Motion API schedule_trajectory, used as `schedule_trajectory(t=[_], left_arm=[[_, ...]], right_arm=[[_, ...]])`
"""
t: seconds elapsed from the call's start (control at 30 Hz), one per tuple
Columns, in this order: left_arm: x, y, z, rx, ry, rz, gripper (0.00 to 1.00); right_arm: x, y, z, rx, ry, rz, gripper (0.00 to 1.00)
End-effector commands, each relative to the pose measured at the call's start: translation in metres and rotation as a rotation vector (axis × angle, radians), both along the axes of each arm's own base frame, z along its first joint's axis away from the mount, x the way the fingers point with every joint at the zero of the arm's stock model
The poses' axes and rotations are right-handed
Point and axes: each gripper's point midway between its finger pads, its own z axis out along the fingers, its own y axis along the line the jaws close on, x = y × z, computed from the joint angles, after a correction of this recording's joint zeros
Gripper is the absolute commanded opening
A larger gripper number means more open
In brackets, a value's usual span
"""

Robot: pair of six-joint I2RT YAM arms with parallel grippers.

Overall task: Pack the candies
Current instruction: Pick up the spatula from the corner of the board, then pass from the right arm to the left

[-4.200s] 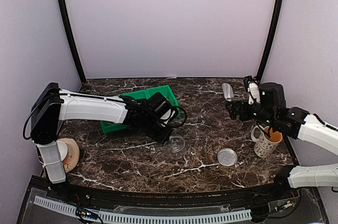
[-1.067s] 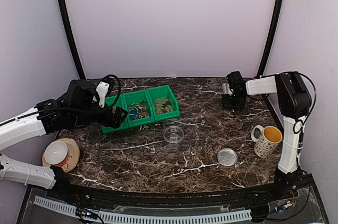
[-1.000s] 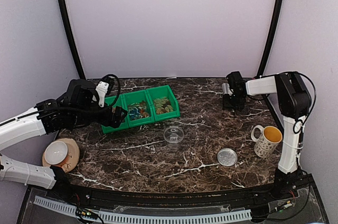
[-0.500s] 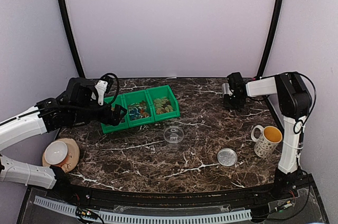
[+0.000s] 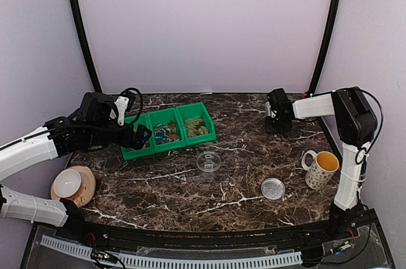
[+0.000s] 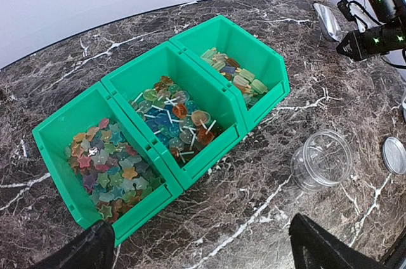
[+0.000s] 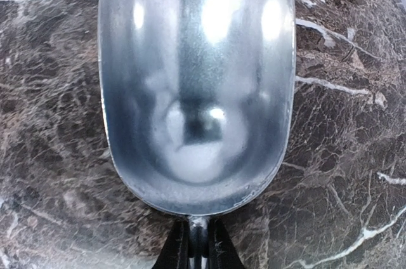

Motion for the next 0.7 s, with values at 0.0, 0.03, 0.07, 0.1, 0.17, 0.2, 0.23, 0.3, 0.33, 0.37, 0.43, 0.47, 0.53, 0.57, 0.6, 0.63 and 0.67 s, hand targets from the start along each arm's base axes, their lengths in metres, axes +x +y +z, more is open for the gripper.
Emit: schedule_trajectory(t=[0.0,0.03,0.07,0.1,0.17,0.2,0.23,0.3,0.33,0.37,0.43,0.47,0.53,0.57,0.6,0.63,0.67], left_arm=[[0.001,0.0,-0.002,-0.009,0.003,0.005,0.99],[0.002,0.001,-0.002,-0.008,0.003,0.006,0.99],[0.002,0.001,-0.002,-0.008,0.002,0.008,0.99],[0.002,0.001,-0.003,-0.008,0.005,0.007,0.99],[0.002,0.001,-0.003,-0.008,0.007,0.004,0.99],[0.002,0.0,-0.004,-0.009,0.009,0.002,0.99],[0.002,0.0,-0.004,-0.01,0.011,0.001,0.99],[0.002,-0.001,-0.004,-0.011,0.014,-0.001,0.99],[0.002,-0.001,-0.005,-0.012,0.015,-0.002,0.99],[0.002,0.0,-0.005,-0.01,0.016,0.0,0.99],[0.002,-0.001,-0.005,-0.012,0.017,-0.003,0.99],[0.002,-0.001,-0.005,-0.013,0.017,-0.004,0.99],[0.002,-0.002,-0.005,-0.015,0.019,-0.007,0.99],[0.002,-0.002,-0.005,-0.015,0.02,-0.008,0.99],[0.001,-0.003,-0.005,-0.017,0.021,-0.013,0.99],[0.001,-0.003,-0.005,-0.019,0.022,-0.017,0.99],[0.001,-0.004,-0.005,-0.022,0.024,-0.022,0.99]], right_arm=[[-0.003,0.014,0.041,-0.063,-0.092,0.05,0.0],[-0.004,0.018,0.046,-0.068,-0.105,0.064,0.0],[-0.007,0.022,0.051,-0.074,-0.116,0.081,0.0],[-0.009,0.027,0.057,-0.08,-0.129,0.099,0.0],[-0.015,0.038,0.069,-0.09,-0.157,0.141,0.0],[-0.018,0.042,0.074,-0.095,-0.17,0.157,0.0],[-0.021,0.047,0.081,-0.098,-0.185,0.175,0.0],[-0.028,0.055,0.092,-0.099,-0.208,0.208,0.0],[-0.031,0.061,0.098,-0.098,-0.22,0.226,0.0],[-0.035,0.065,0.103,-0.098,-0.232,0.244,0.0],[-0.042,0.074,0.116,-0.101,-0.26,0.279,0.0],[-0.046,0.078,0.12,-0.104,-0.27,0.295,0.0],[-0.054,0.087,0.13,-0.102,-0.295,0.327,0.0],[-0.057,0.091,0.135,-0.1,-0.308,0.346,0.0],[-0.06,0.095,0.142,-0.097,-0.327,0.362,0.0],[-0.066,0.098,0.138,-0.104,-0.325,0.384,0.0],[-0.072,0.105,0.135,-0.113,-0.321,0.415,0.0]])
